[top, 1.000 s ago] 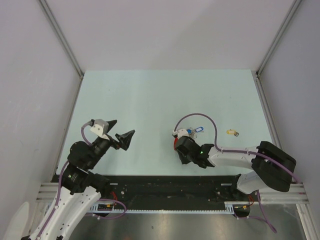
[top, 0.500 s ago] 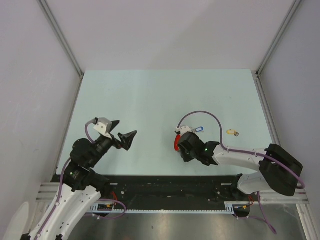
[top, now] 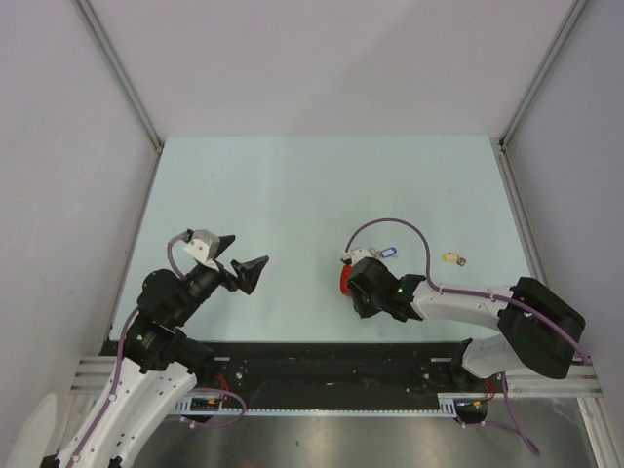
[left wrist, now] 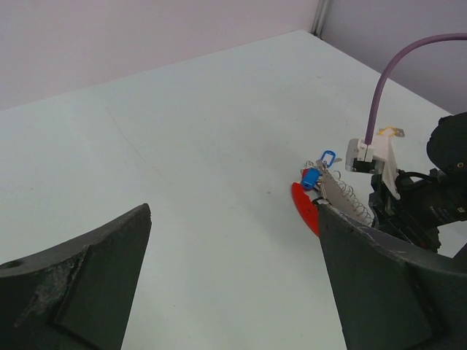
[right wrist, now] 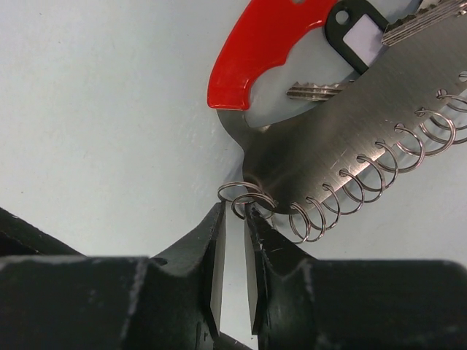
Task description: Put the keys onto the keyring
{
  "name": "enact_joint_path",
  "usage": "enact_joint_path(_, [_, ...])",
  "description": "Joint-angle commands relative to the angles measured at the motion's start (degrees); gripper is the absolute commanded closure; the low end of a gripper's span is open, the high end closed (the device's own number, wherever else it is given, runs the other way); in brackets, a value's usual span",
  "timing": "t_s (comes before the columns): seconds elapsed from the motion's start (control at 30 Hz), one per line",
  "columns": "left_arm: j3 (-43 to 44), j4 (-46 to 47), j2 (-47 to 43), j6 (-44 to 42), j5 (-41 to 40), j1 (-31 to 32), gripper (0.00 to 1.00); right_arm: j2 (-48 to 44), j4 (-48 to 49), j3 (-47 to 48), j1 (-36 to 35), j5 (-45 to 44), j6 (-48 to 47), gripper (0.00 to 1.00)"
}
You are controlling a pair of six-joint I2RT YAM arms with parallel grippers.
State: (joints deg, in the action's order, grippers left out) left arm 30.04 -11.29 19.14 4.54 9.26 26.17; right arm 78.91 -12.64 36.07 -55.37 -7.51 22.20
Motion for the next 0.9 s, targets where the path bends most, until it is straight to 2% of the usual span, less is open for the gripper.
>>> enact_joint_path(0.0, [0.63,1.45,0.29,0.12,0.94,-0.60,0.00,1.68,1.04,0.14,-0.35,-1.10,-0.75,0.79])
enact_joint_path(0.17, [0.63,1.53,0.29,0.12,1.11,-0.60,0.00,3.70,1.66,0.14,-0.61,-1.37,-1.19,0.82])
enact_joint_path(0.37, [0.63,1.71,0.03,-0.23,2.25,-0.60,0.00,0.64,1.22,0.14,-0.53,-0.06,-2.07,1.00])
enact_joint_path(0.53, [-0.42,4.16,-0.33,-0.32,6.91,-0.60,0.00,-5.34,-0.27,1.01,1.23,3.98,-4.52,1.00])
enact_joint_path(0.67, [-1.04,7.32,0.90,-1.89,11.91,-0.60,0.00,-8.60,-3.17,4.26,4.04,11.09,-9.09,1.00])
enact_joint_path(0.87, [1.68,9.71,10.37,-3.48,24.13,-0.51,0.00,-11.15,-5.20,7.34,8.35,18.39,-16.56,1.00])
